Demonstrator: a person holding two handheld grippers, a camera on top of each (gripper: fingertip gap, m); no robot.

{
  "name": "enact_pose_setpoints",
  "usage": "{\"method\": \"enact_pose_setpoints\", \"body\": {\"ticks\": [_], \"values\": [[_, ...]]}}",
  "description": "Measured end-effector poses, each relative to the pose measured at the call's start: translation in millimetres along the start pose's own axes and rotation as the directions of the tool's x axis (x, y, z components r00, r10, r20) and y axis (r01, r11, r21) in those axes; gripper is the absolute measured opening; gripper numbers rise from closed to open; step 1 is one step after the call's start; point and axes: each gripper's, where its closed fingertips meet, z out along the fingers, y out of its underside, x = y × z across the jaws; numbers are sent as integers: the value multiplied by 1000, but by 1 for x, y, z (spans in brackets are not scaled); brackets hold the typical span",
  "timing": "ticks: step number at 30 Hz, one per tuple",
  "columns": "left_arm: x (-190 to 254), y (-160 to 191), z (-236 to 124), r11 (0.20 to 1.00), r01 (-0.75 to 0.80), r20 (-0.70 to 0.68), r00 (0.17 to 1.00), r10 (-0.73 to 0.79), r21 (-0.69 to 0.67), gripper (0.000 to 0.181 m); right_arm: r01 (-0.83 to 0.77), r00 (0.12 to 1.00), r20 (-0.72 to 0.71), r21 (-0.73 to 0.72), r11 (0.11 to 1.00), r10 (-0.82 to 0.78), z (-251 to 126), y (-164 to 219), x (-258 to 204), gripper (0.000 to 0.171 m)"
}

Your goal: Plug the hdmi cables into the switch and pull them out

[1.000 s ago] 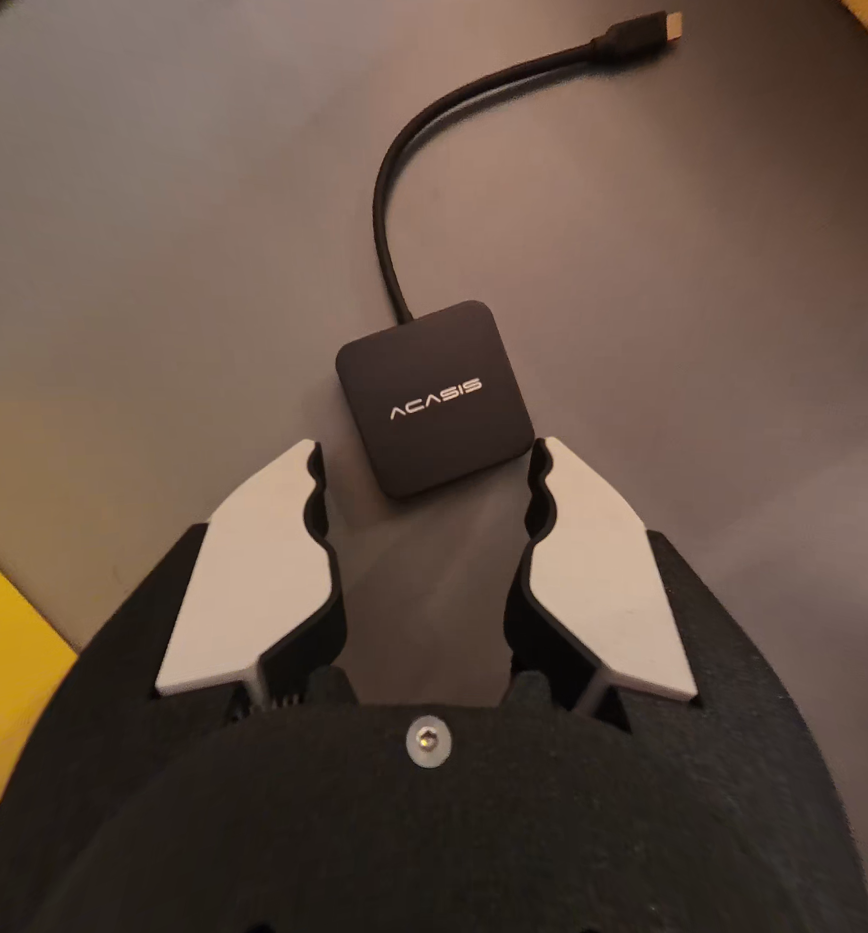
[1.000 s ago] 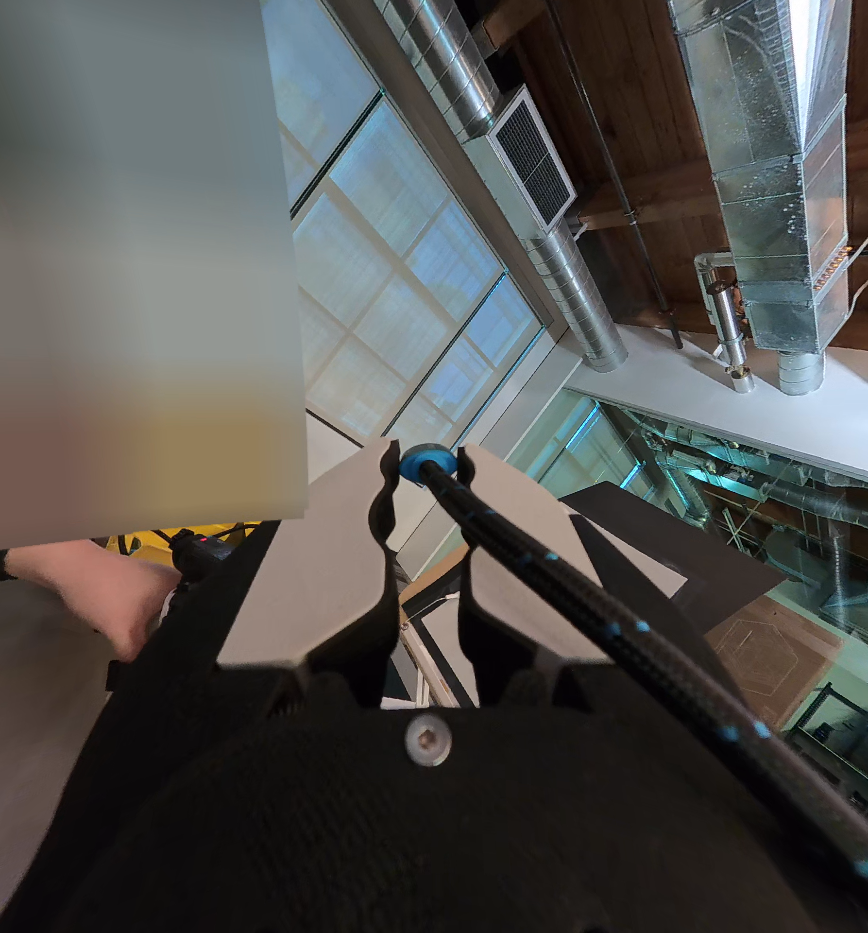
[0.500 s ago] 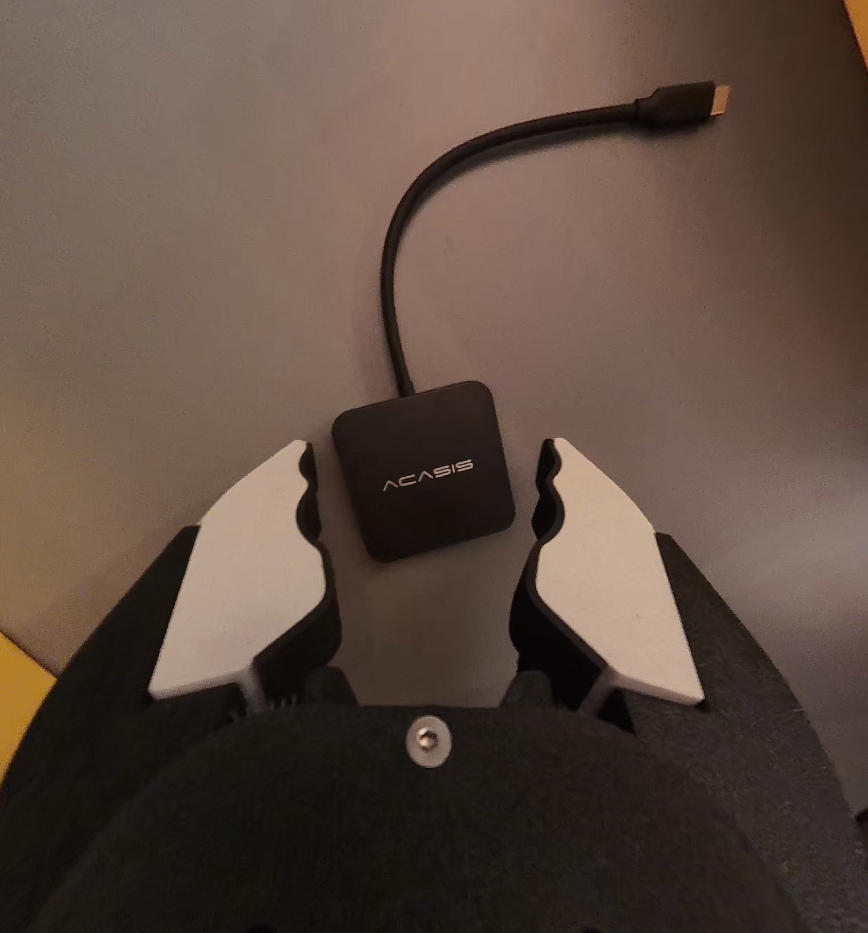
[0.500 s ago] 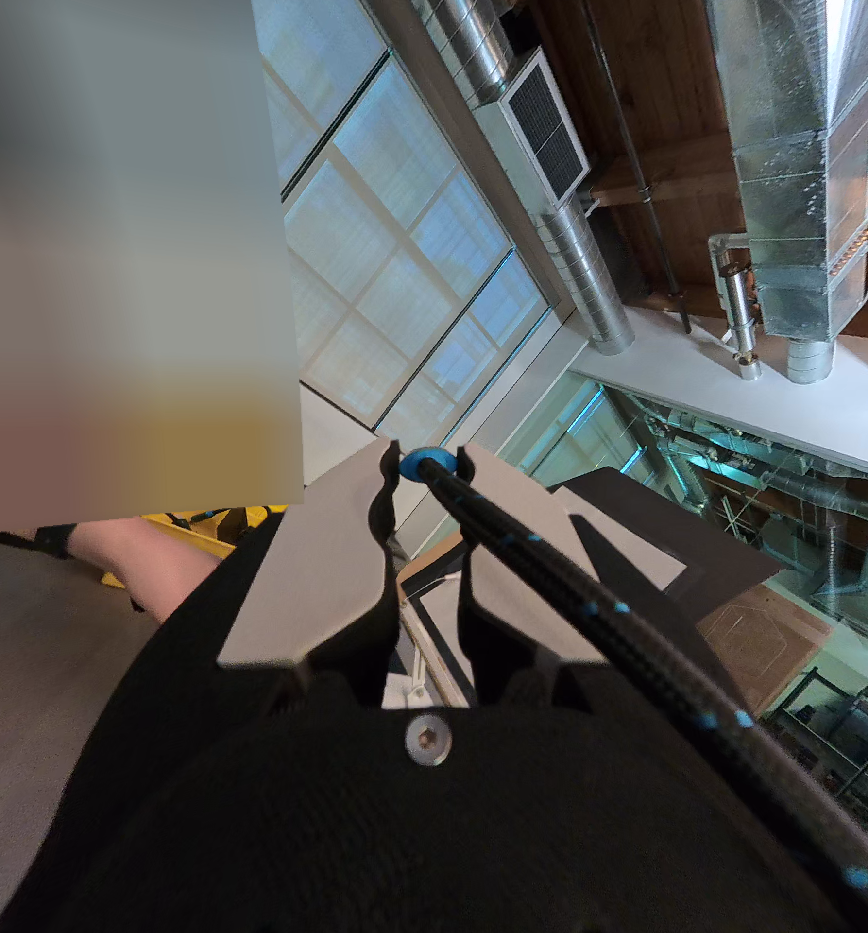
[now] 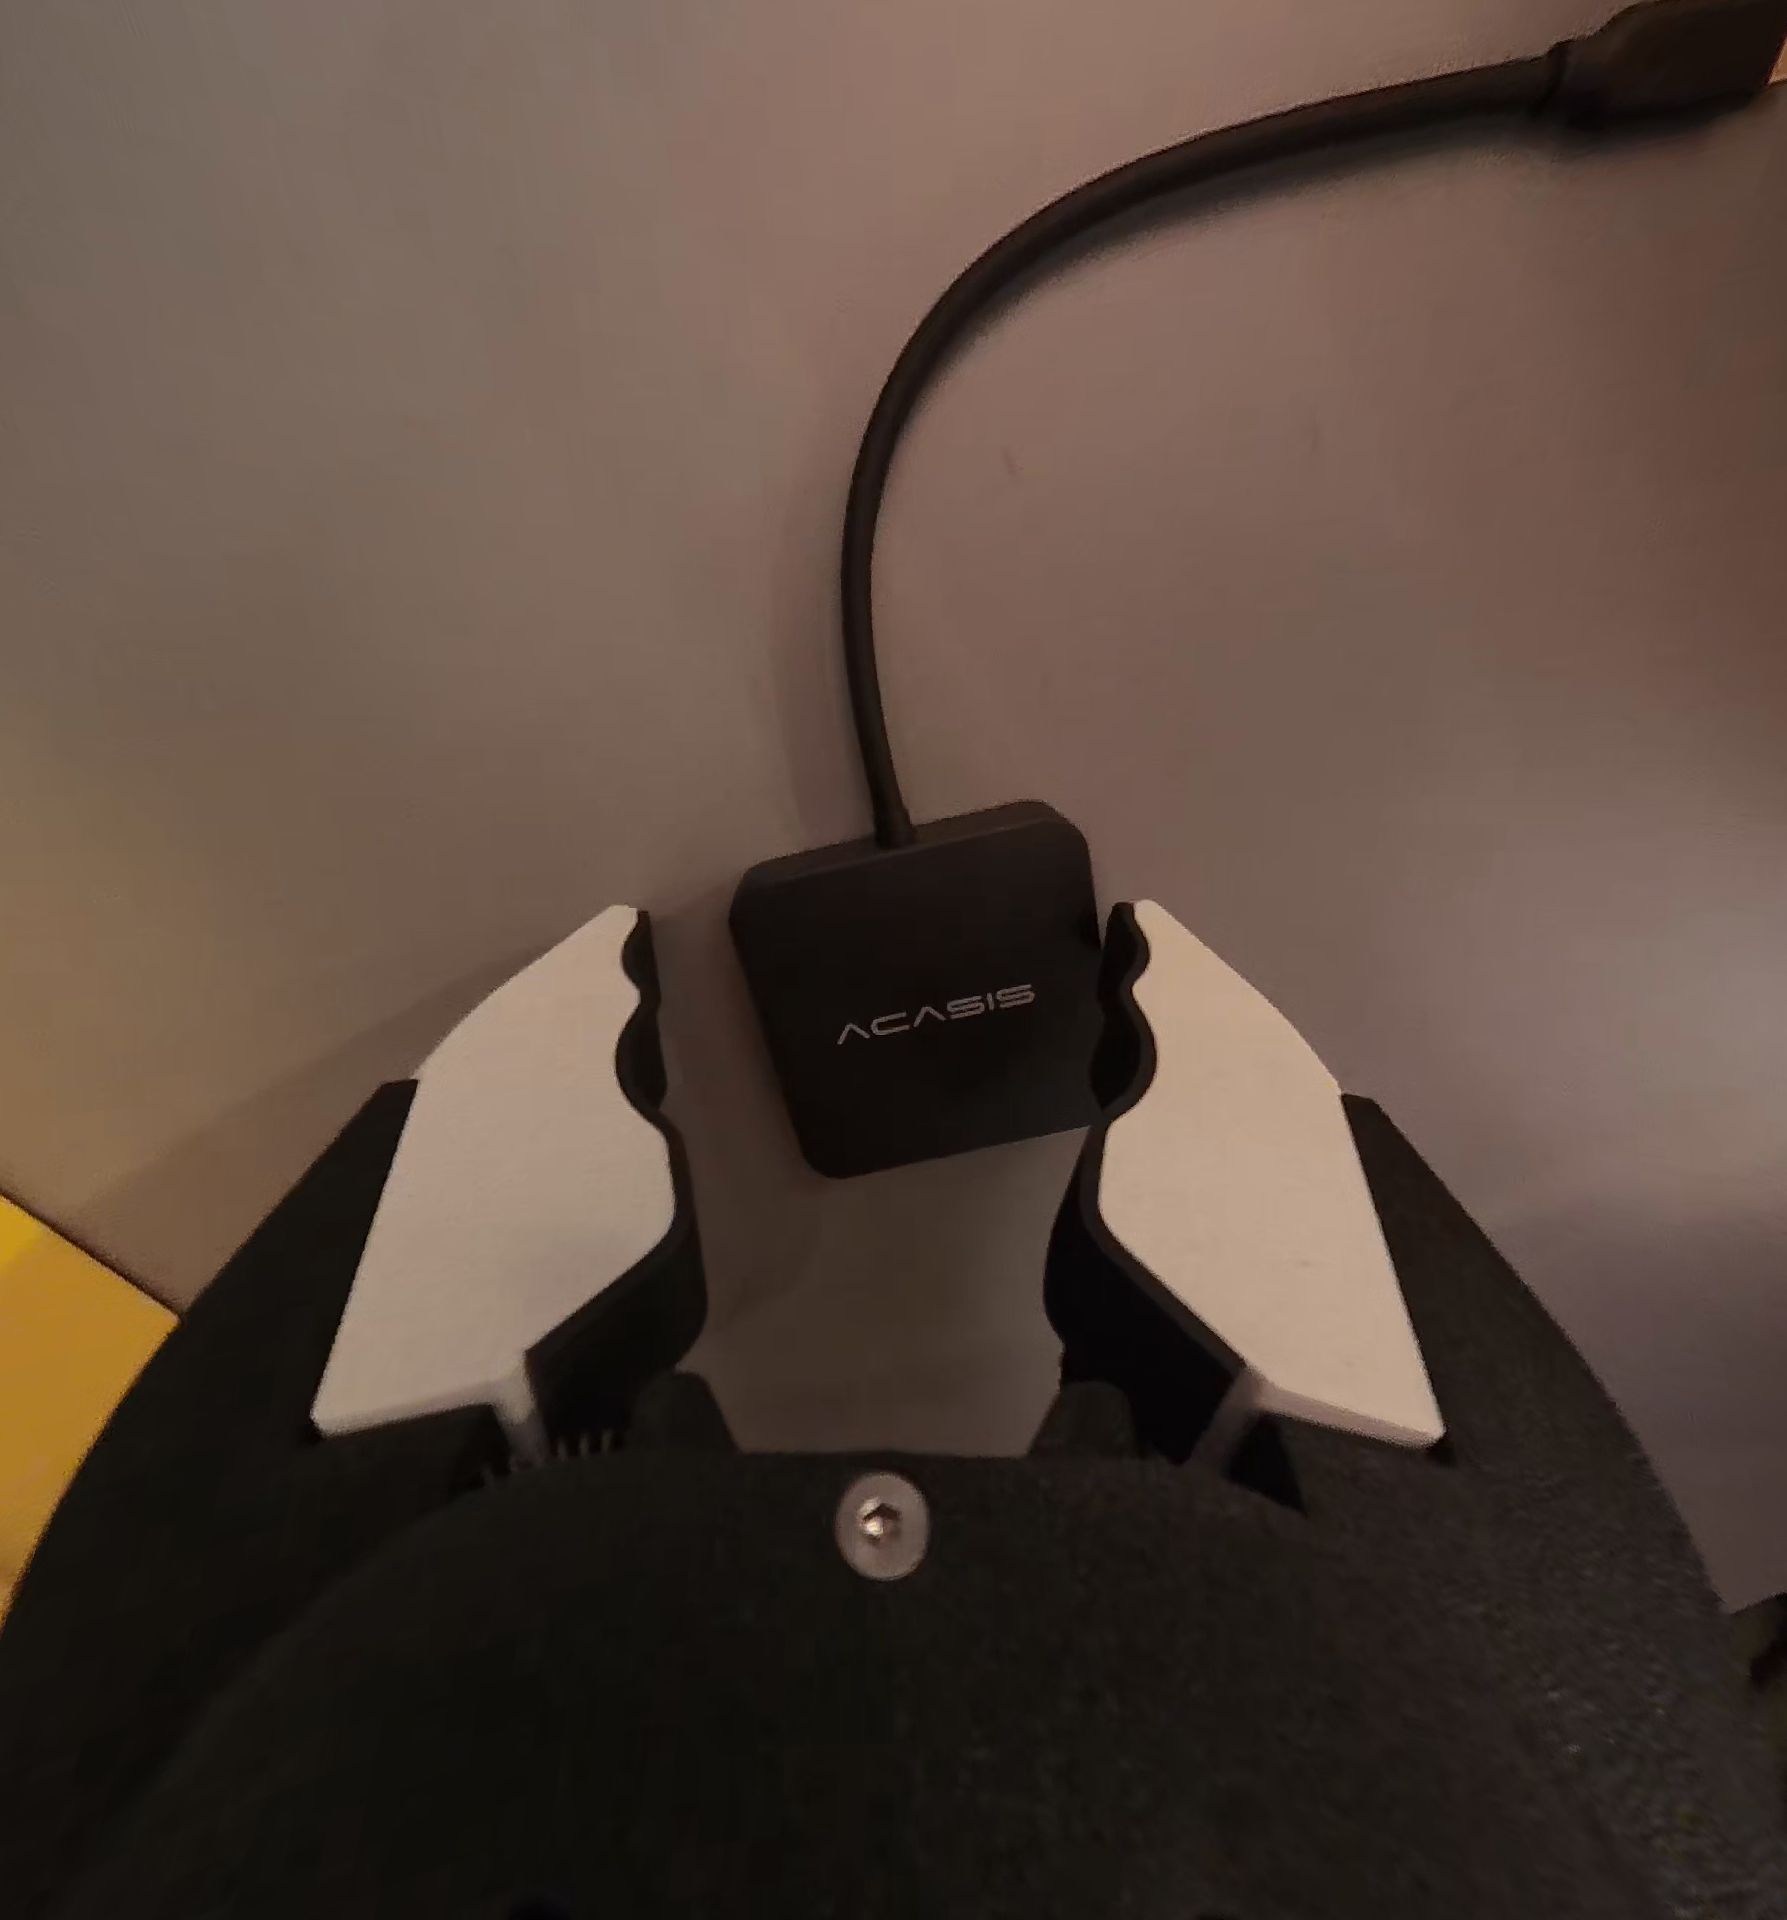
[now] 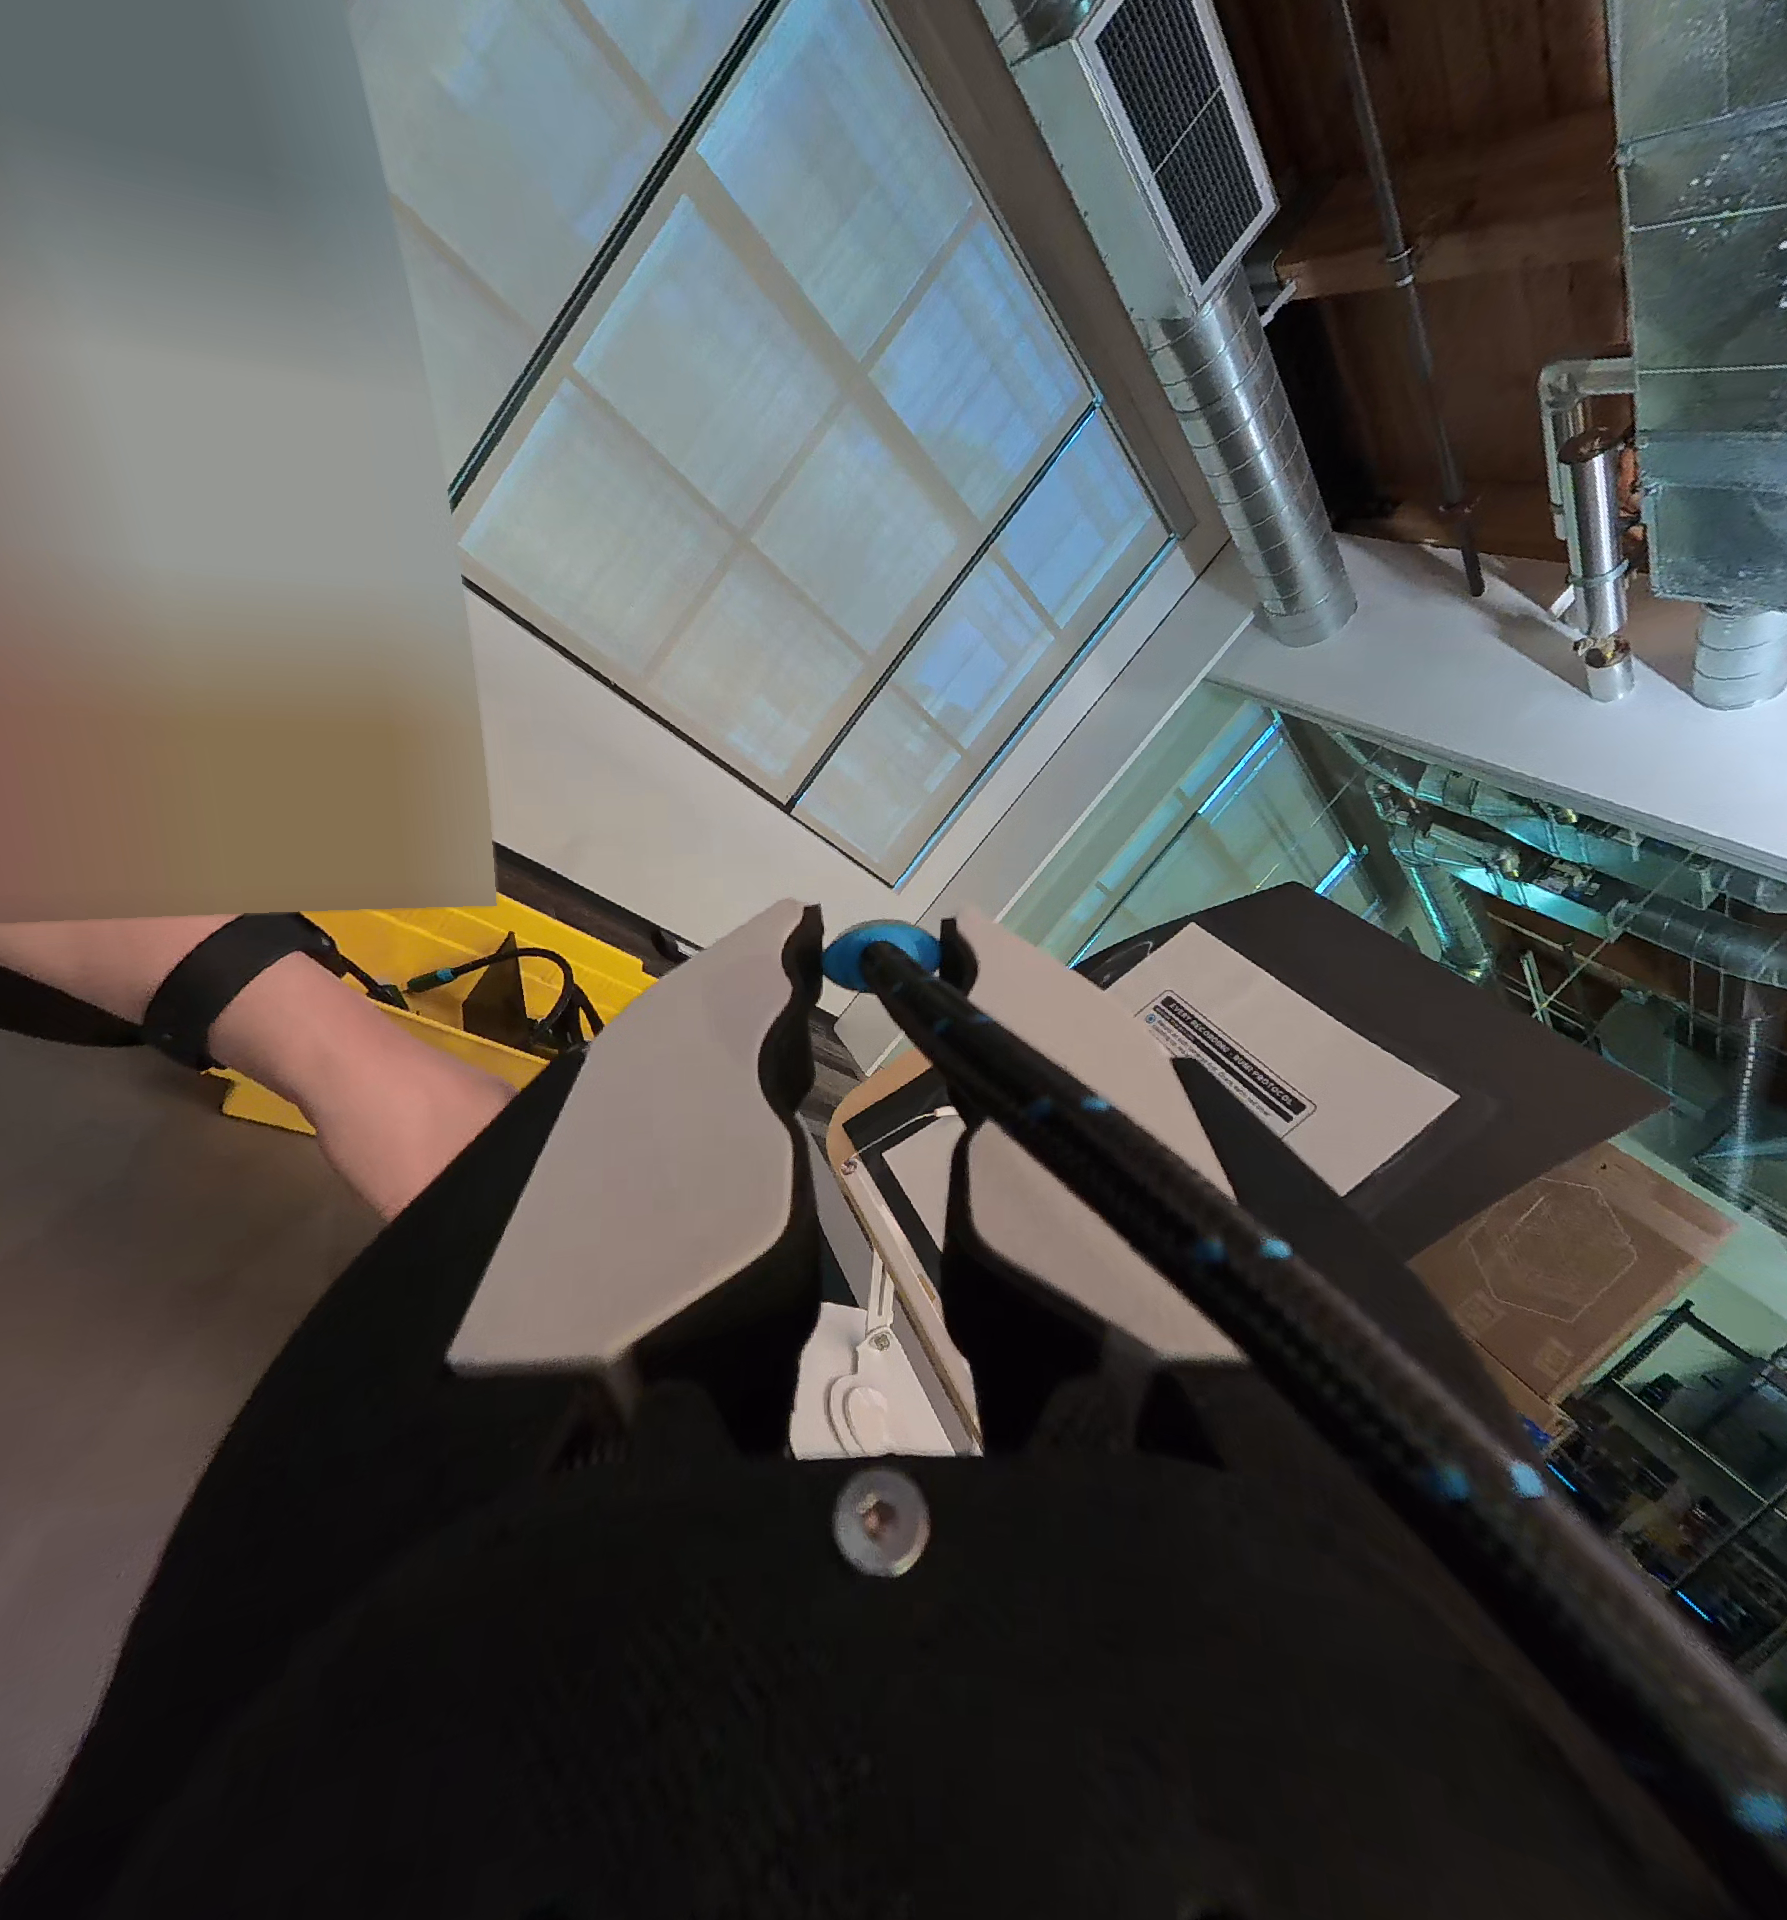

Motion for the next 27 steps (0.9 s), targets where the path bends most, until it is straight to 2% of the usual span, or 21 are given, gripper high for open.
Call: {"method": "enact_pose_setpoints", "body": {"ticks": [10,13,14,16,18,20,22,27], "values": [[1,0,1,997,-70,28,997,69,17,78,22,1000,2,-17,1000,-22,2,4,-2,22],[16,-6,-11,971,-221,-70,971,228,91,78,28,1000,14,-12,1000,-28,2,3,-4,22],[20,-6,-17,948,-298,-96,946,309,112,77,30,999,17,-12,999,-30,2,4,-4,22],[18,-8,-31,876,-463,-52,880,473,139,87,35,999,26,-8,999,-35,2,4,-5,22],[15,-7,-41,754,-644,21,762,647,134,85,39,999,32,0,999,-39,1,4,-6,22],[16,-3,-40,648,-754,46,655,755,104,93,36,999,36,3,999,-36,1,6,-6,22],[17,4,-32,594,-804,15,595,804,46,91,31,999,32,-4,999,-31,0,8,-4,22],[10,16,-6,557,-831,-69,556,828,-11,89,27,999,35,-22,999,-27,1,16,-4,22]]}}
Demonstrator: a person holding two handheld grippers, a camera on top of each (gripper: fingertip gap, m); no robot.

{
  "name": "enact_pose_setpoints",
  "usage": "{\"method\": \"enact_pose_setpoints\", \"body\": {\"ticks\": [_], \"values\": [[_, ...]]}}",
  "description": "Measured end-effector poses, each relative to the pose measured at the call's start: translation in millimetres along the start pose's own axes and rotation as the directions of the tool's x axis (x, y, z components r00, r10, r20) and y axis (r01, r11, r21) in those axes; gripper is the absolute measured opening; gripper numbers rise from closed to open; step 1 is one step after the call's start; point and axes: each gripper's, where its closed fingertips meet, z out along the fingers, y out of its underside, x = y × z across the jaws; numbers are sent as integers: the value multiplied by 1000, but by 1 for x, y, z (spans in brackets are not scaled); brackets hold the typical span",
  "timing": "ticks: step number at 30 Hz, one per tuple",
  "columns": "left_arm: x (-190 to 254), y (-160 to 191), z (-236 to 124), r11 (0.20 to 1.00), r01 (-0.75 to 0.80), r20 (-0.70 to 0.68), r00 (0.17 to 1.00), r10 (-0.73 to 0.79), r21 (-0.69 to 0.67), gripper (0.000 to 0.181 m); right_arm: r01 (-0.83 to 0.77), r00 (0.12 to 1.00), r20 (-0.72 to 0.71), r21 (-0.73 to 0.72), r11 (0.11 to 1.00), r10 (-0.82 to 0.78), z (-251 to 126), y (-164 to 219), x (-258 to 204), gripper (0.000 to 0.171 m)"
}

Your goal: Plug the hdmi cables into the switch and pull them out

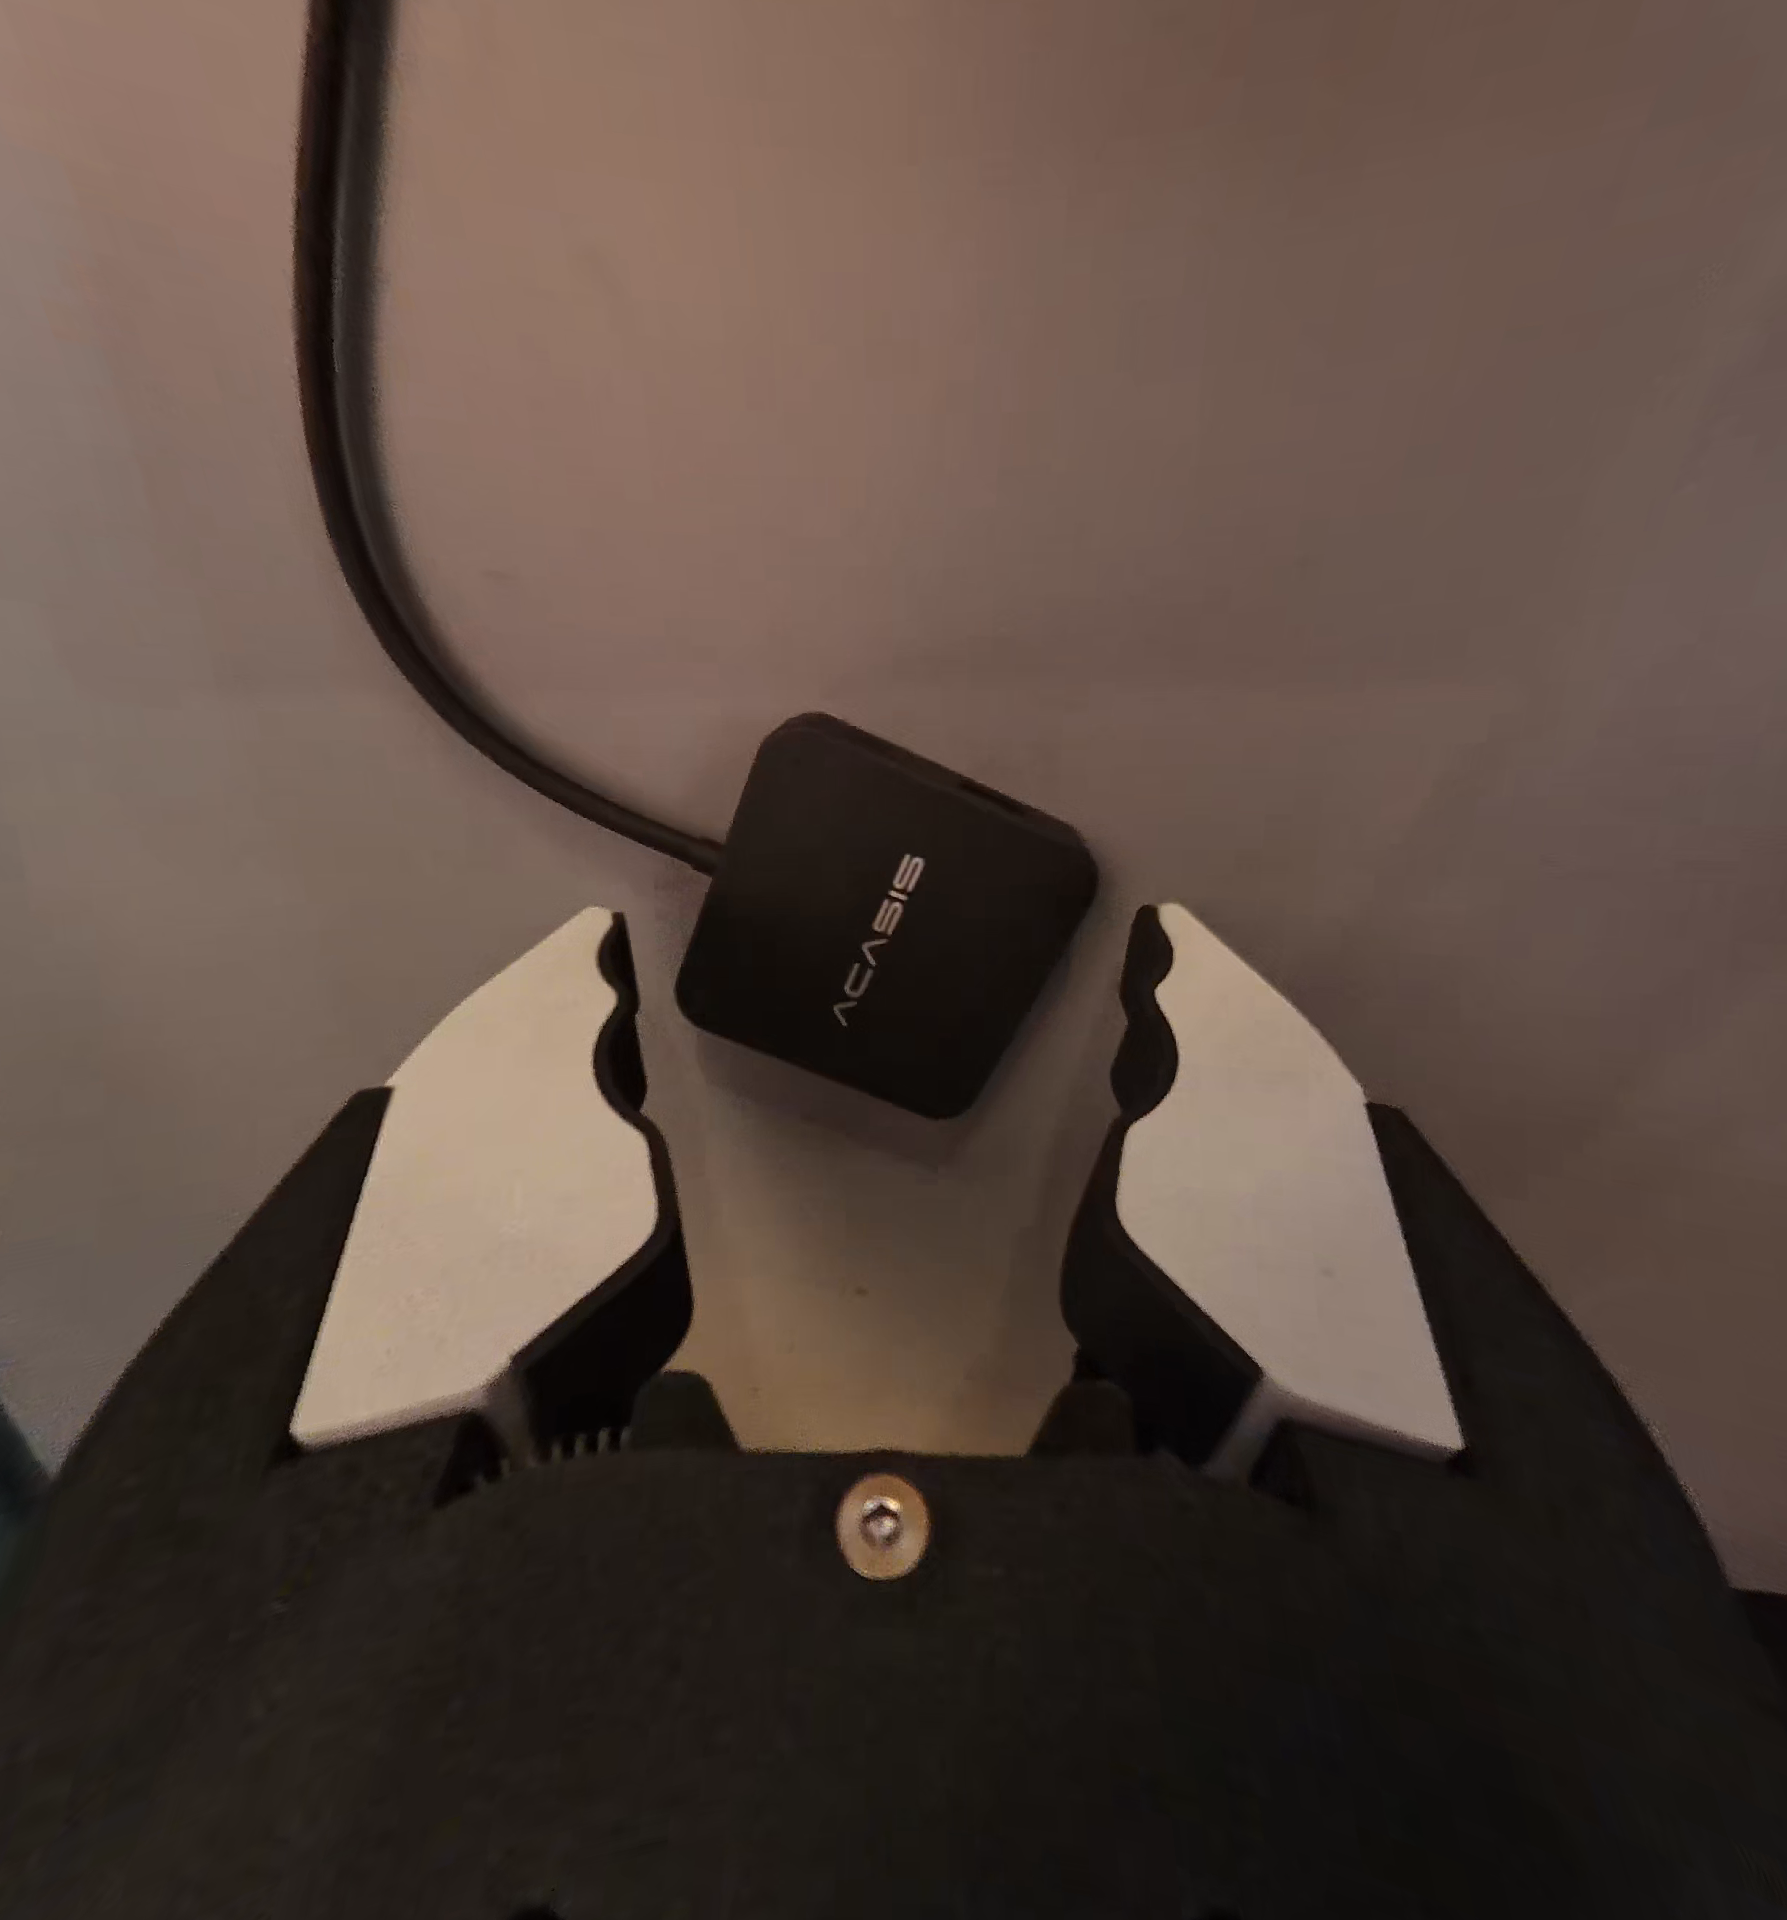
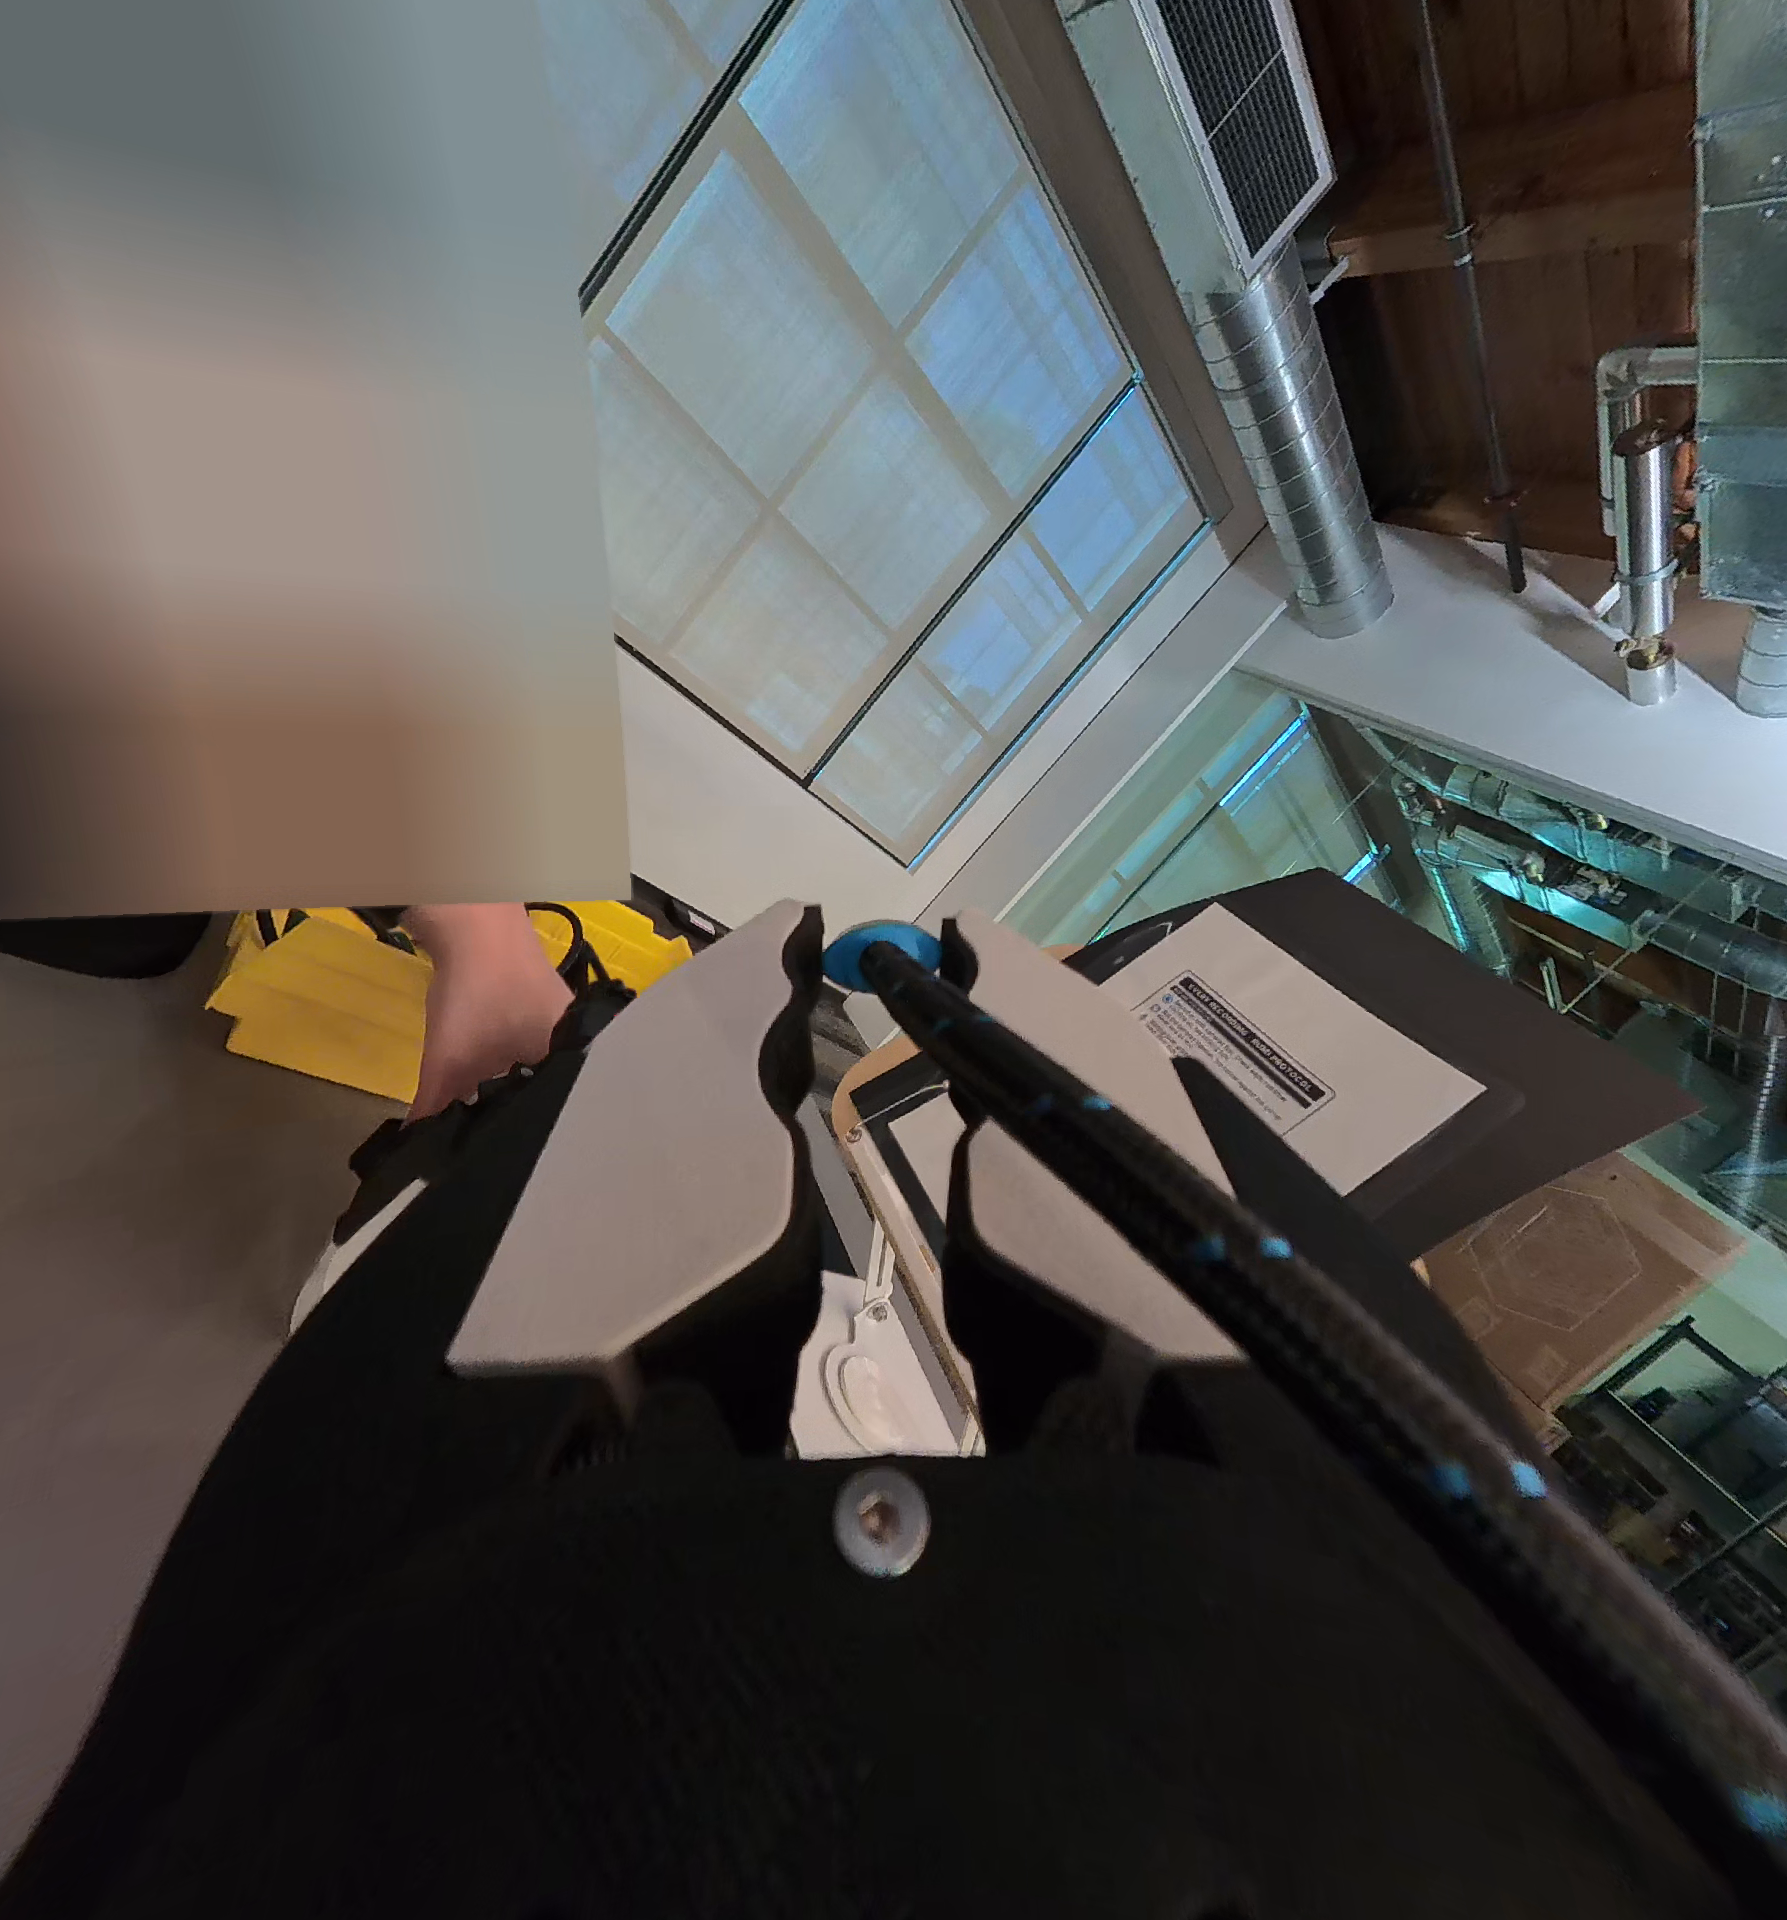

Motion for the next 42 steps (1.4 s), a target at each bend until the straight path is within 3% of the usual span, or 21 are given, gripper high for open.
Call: {"method": "enact_pose_setpoints", "body": {"ticks": [5,11,14,16,24,34,42], "values": [[-1,0,8,998,42,-49,998,-40,38,82,3,1000,2,-13,1000,-3,1,5,0,22],[3,1,8,996,17,-53,999,-12,88,89,2,1000,-1,-22,1000,-2,1,9,2,22],[5,1,8,998,17,-57,998,-13,60,88,0,1000,4,-28,1000,0,2,11,1,22],[7,-1,6,998,2,-47,999,0,56,74,0,1000,11,-35,999,0,3,13,-1,22],[15,3,2,1000,-12,-40,999,13,29,73,2,999,39,-49,999,0,8,17,-8,24],[5,-4,-57,967,56,79,994,-78,247,71,-73,995,70,-68,995,78,26,32,-23,22],[9,5,-96,937,50,165,980,-113,344,69,-128,986,98,-92,987,137,46,47,-44,21]]}}
